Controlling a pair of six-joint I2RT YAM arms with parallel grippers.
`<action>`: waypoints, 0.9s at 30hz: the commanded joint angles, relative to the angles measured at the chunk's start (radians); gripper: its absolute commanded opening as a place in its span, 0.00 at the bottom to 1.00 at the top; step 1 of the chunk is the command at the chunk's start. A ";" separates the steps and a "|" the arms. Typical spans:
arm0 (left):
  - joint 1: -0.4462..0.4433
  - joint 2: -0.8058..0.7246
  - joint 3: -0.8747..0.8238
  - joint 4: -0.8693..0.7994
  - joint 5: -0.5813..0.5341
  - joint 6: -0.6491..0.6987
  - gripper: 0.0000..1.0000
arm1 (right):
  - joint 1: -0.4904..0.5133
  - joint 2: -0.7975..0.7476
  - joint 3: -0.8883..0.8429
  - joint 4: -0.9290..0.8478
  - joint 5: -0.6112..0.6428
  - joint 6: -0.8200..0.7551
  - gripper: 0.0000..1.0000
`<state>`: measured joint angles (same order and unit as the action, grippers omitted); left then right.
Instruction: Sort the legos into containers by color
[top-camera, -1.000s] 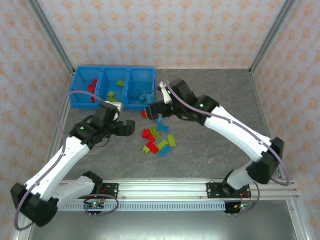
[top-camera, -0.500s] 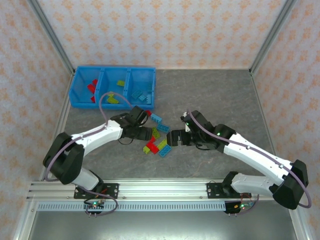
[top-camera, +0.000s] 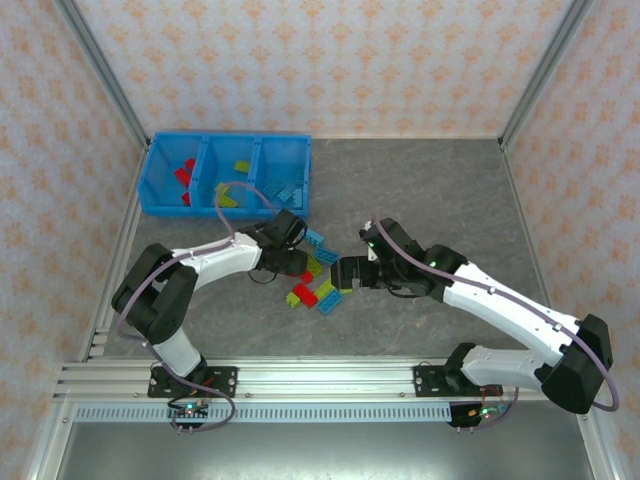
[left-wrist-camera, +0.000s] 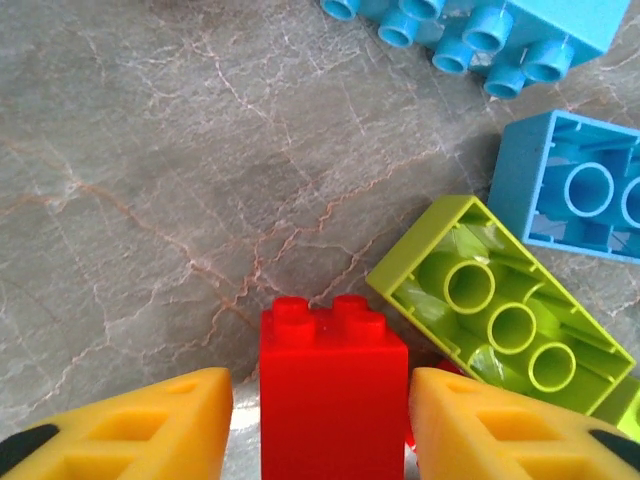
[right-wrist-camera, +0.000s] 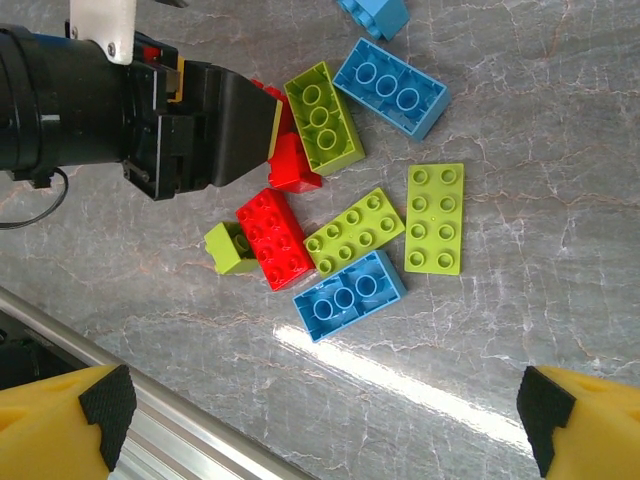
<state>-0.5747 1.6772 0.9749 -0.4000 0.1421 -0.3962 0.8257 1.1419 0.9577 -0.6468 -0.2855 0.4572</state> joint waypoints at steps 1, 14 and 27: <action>-0.003 0.027 0.004 -0.029 -0.052 0.012 0.44 | 0.004 -0.002 0.029 0.017 0.004 0.027 1.00; -0.001 -0.189 -0.003 -0.119 -0.120 0.018 0.26 | 0.016 -0.037 0.041 0.057 -0.020 0.052 1.00; 0.533 -0.238 0.364 -0.171 -0.156 0.081 0.26 | 0.016 -0.020 0.040 0.102 -0.001 0.061 1.00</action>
<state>-0.1379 1.3766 1.2427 -0.5552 -0.0021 -0.3233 0.8352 1.1236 0.9691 -0.5789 -0.3038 0.5022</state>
